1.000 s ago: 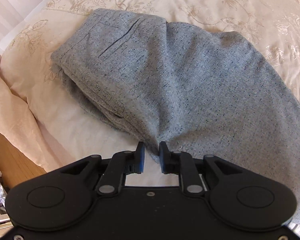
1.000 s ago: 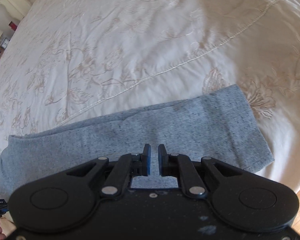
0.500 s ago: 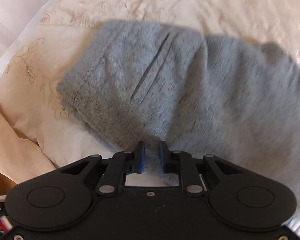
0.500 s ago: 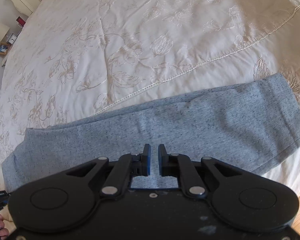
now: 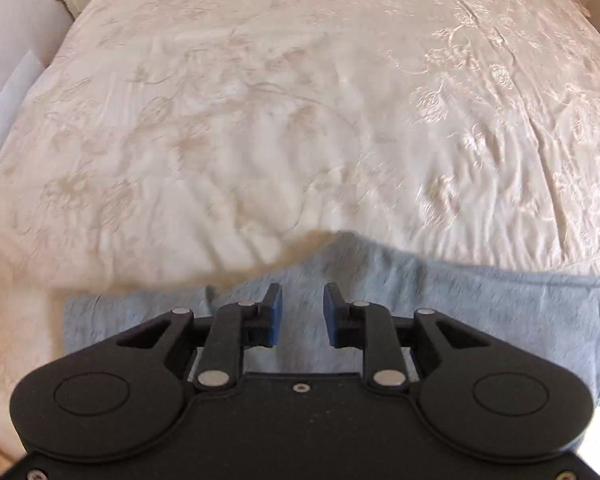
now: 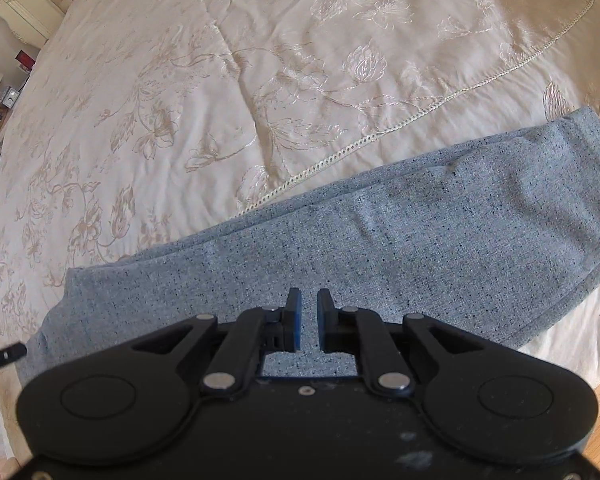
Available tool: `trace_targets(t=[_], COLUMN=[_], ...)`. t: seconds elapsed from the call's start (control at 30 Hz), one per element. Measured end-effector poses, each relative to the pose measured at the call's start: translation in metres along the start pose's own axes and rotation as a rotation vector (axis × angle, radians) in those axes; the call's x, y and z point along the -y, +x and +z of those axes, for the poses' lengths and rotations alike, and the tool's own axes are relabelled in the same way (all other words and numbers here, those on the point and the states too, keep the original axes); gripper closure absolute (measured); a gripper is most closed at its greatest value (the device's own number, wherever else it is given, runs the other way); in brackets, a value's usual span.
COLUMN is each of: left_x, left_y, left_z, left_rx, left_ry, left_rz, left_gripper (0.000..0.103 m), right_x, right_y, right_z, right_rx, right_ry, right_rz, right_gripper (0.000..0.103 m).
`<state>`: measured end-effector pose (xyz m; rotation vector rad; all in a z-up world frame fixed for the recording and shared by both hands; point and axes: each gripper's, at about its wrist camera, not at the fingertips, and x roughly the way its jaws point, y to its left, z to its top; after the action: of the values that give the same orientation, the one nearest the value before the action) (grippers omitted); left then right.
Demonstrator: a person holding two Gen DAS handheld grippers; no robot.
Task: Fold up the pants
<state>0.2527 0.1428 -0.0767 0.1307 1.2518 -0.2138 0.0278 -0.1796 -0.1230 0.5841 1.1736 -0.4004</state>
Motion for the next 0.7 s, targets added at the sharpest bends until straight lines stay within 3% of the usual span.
trace_targets(t=[0.1, 0.17, 0.3, 0.5, 0.7], left_x=[0.013, 0.023, 0.035, 0.046, 0.027], left_y=[0.031, 0.050, 0.089, 0.135, 0.118], left_z=[0.044, 0.064, 0.082, 0.062, 0.033], left_rx=[-0.057, -0.093, -0.200, -0.349, -0.365], left_ry=[0.027, 0.056, 0.117, 0.255, 0.200], left_rz=[-0.060, -0.060, -0.060, 0.013, -0.054], left_gripper=[0.070, 0.070, 0.070, 0.069, 0.068], right_x=[-0.004, -0.011, -0.037, -0.076, -0.109], right_y=[0.003, 0.004, 0.013, 0.031, 0.047], right_z=[0.003, 0.005, 0.014, 0.025, 0.026], right_rx=[0.002, 0.009, 0.029, 0.024, -0.007], right_ry=[0.013, 0.007, -0.043, -0.141, -0.252], right_rz=[0.009, 0.015, 0.027, 0.076, 0.103], right_gripper=[0.092, 0.092, 0.092, 0.091, 0.091])
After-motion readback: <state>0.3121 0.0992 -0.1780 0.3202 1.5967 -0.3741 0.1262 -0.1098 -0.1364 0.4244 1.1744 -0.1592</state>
